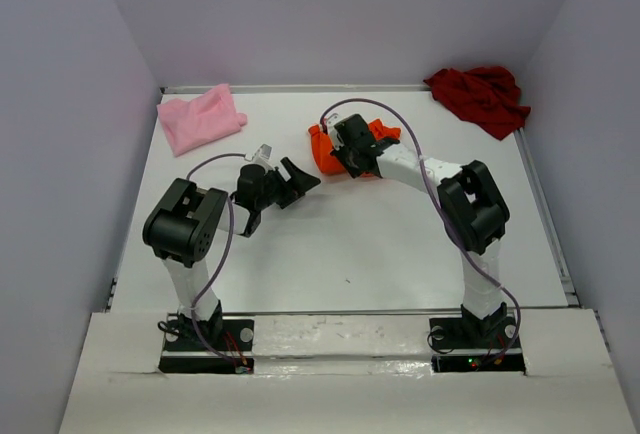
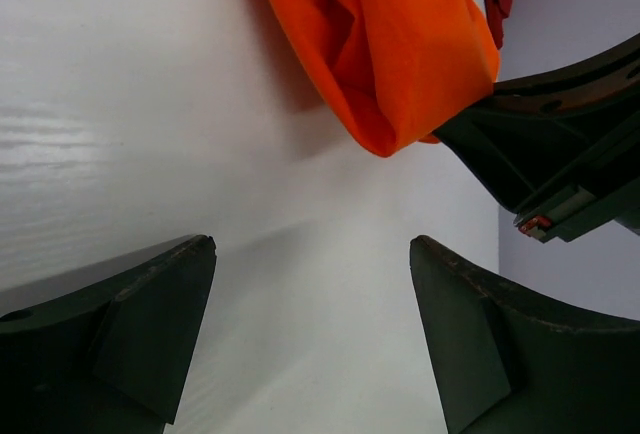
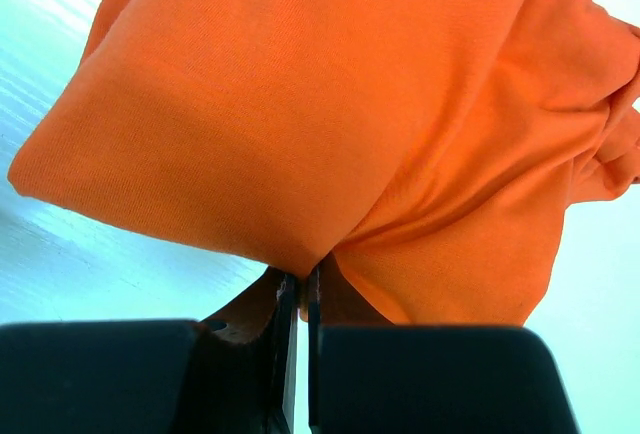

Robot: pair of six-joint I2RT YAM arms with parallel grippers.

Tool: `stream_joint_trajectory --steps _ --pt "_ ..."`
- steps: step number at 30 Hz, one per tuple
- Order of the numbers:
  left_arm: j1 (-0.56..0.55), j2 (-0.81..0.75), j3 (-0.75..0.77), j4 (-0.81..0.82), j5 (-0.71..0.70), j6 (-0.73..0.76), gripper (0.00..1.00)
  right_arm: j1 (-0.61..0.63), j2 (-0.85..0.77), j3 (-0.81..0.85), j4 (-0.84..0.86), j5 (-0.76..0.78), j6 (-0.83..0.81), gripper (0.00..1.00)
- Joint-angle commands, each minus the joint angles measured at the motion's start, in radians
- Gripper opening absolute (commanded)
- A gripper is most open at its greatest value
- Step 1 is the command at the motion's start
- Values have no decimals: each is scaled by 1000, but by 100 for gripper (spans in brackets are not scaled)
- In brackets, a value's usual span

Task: Fold and stack the t-shirts
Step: Pass from the right arm to the left

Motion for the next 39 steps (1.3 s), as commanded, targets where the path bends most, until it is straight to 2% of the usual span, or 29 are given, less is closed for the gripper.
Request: stream_joint_trajectory --steps 1,6,22,30,35,39 --pt "11 89 39 157 72 -82 93 -4 -57 41 -12 -15 9 0" --pt "14 185 95 214 83 -115 93 -4 -57 44 -17 -20 3 0" --pt "39 312 267 262 74 -136 93 -4 -62 47 -30 -46 11 0" --pt "41 375 402 173 108 -177 92 -4 -65 47 -43 -49 15 0" --pt "41 387 480 30 94 -128 92 -4 -65 49 -46 -51 17 0" --pt "39 404 513 -4 91 -124 92 -4 -63 52 -47 -54 17 0"
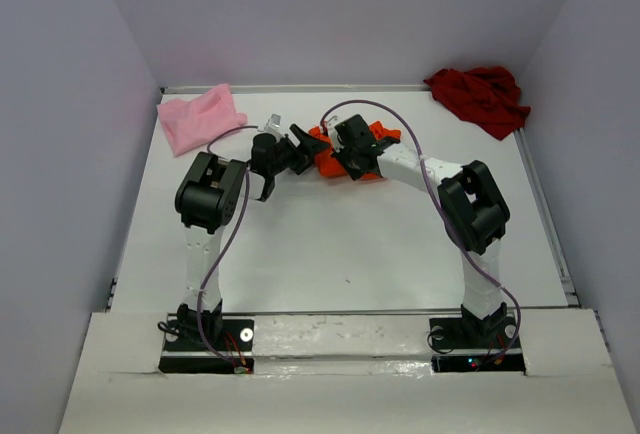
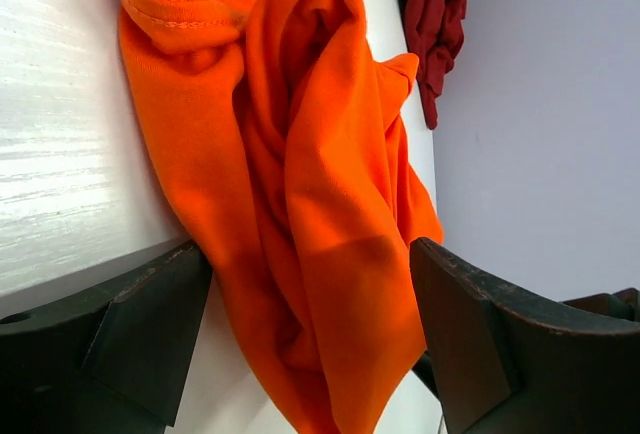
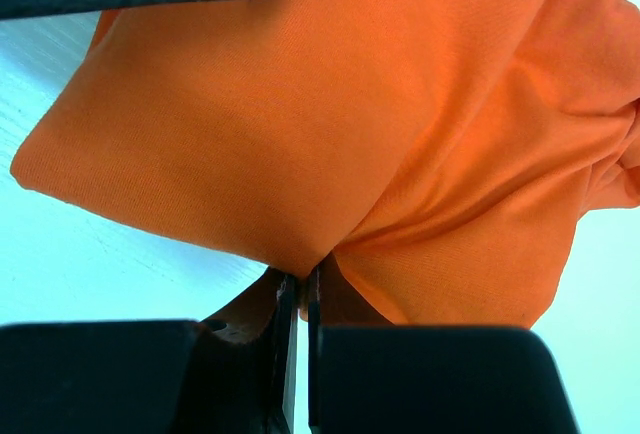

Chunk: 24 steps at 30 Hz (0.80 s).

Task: Fold and stack the t-shirts
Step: Pass from the right arm to the left

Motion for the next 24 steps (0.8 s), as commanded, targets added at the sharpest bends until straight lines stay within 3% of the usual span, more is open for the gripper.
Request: stream_joint_trajectory --steps 1,14,17,19,21,22,23,24 --pt "5 31 60 -75 7 24 92 -1 -58 53 -9 -18 11 0" --pt "-8 113 244 -211 19 45 92 -1 -55 57 -15 -13 5 0" --pt "-11 123 263 -225 25 48 87 -1 -51 59 -16 -13 5 0" --pt "-11 126 266 -227 28 54 74 -1 -51 59 -16 -10 5 0" --pt "-9 129 272 -230 42 62 38 -1 -48 59 -16 -4 5 0" --pt "-9 132 277 -236 42 62 13 -1 -48 60 -18 -5 5 0" --pt "-9 132 280 -242 42 61 0 -1 -49 59 -17 -5 5 0" --pt "-9 133 283 -247 44 58 0 -1 -48 60 -16 -4 7 0"
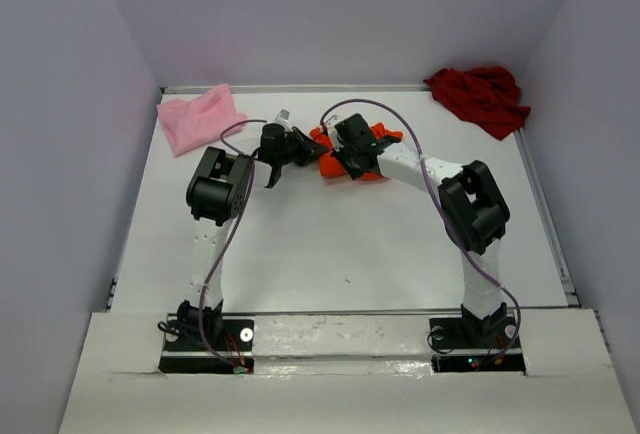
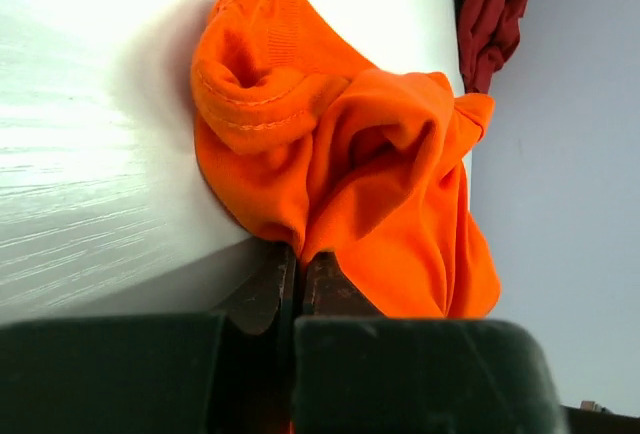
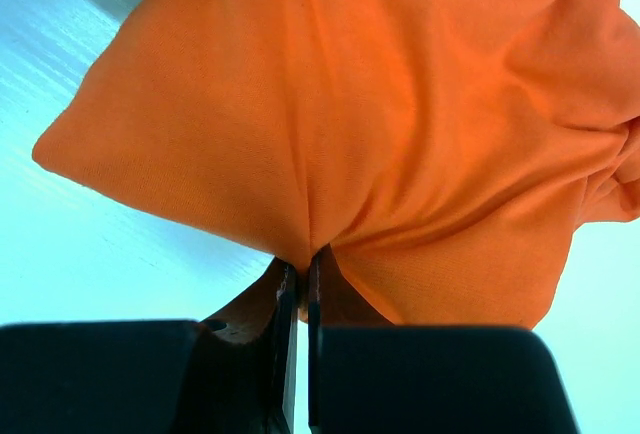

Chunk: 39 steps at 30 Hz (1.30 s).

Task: Fold and stack the t-shirts
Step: Pass from the right arm to the left, then place the square-folded T-shirt at the corner of the board.

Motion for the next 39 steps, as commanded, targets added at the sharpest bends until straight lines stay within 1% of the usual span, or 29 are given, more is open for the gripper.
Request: stream_joint_trajectory --steps 1,6,7,8,9,10,11,12,13,14,15,16,17,18,19,20,22,23,24,26,28,32,39 --pt "-6 4 45 -30 29 14 0 -1 -48 47 -4 4 3 0" --pt "-3 8 55 -41 40 27 0 -1 -54 42 -7 19 29 0" --pt "-5 6 62 -52 38 37 0 -1 -54 48 -19 30 73 7" --pt "-3 4 73 -72 35 48 0 -1 -55 53 -33 36 104 25" --pt "-2 1 82 -120 31 60 0 -1 -67 53 -43 21 133 37" --pt "0 -5 105 -148 20 94 0 -1 -81 29 -60 7 183 59" --pt "6 -6 119 -203 18 112 0 -1 -101 4 -56 1 213 63" --pt "7 -11 134 -237 12 131 0 -1 -156 -30 -45 -39 265 64" --pt "12 -17 153 -269 8 148 0 11 -185 -109 -8 -66 318 66" --pt "17 -19 192 -299 -2 181 0 41 -218 -154 22 -82 337 66" --pt "27 -20 219 -376 -3 200 0 62 -250 -197 48 -90 356 67" --pt "35 -17 254 -418 0 221 0 83 -297 -256 79 -99 382 67" --pt "41 -14 336 -475 -8 246 0 126 -316 -283 93 -99 392 67" --pt "55 -12 376 -585 -20 308 0 149 -333 -306 102 -94 403 67" --pt "62 -9 418 -636 -54 338 0 170 -363 -352 125 -93 409 67" --pt "70 -5 493 -717 -63 361 0 203 -374 -372 139 -91 417 67" --pt "101 9 556 -779 -69 404 0 223 -393 -415 171 -94 440 67" --pt "112 14 612 -802 -83 415 0 223 -403 -448 179 -100 446 66" --pt "119 18 636 -863 -92 425 0 236 -408 -467 188 -111 449 66" --pt "145 24 700 -921 -115 461 0 250 -420 -511 217 -120 458 66" --pt "168 38 761 -966 -150 498 0 281 -425 -539 243 -130 466 65" --pt "202 40 789 -1006 -176 522 0 315 -425 -620 311 -159 485 65" --pt "248 29 786 -971 -192 516 0 369 -379 -665 363 -176 501 63"
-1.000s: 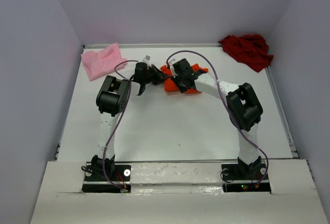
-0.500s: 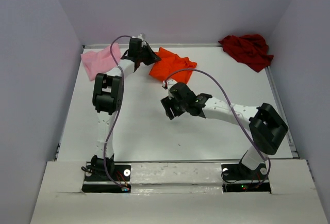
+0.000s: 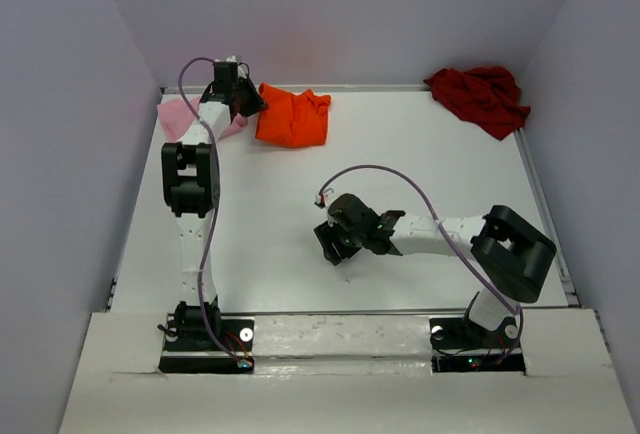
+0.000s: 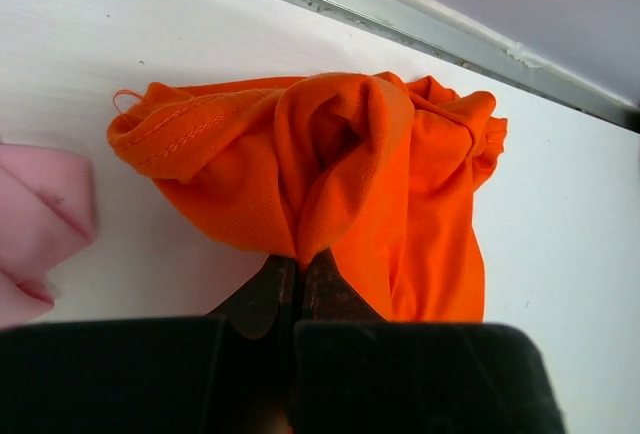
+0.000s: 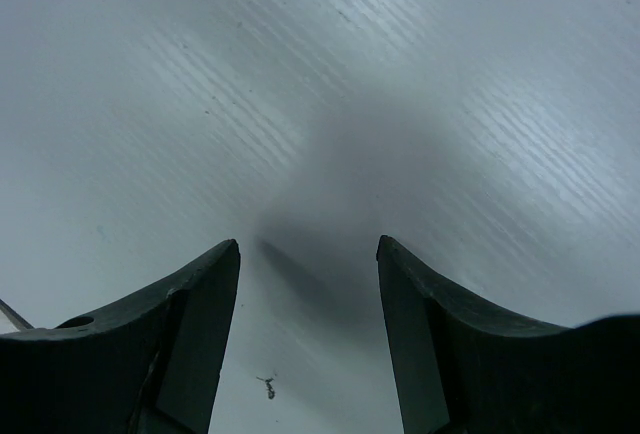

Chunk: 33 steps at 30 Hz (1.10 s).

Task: Fold and stack the t-shirts
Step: Place the square-folded T-shirt at the corner of the board.

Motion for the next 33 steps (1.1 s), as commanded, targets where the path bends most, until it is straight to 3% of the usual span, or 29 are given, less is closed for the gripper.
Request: stream_joint_trajectory --steps 1,13,33 --pt "23 -7 66 -4 6 22 0 37 25 -20 110 -18 22 63" --pt "100 15 219 35 -28 -7 0 66 47 -36 132 -61 23 61" --pt "198 -44 248 73 12 -24 0 75 105 -33 165 -78 16 60"
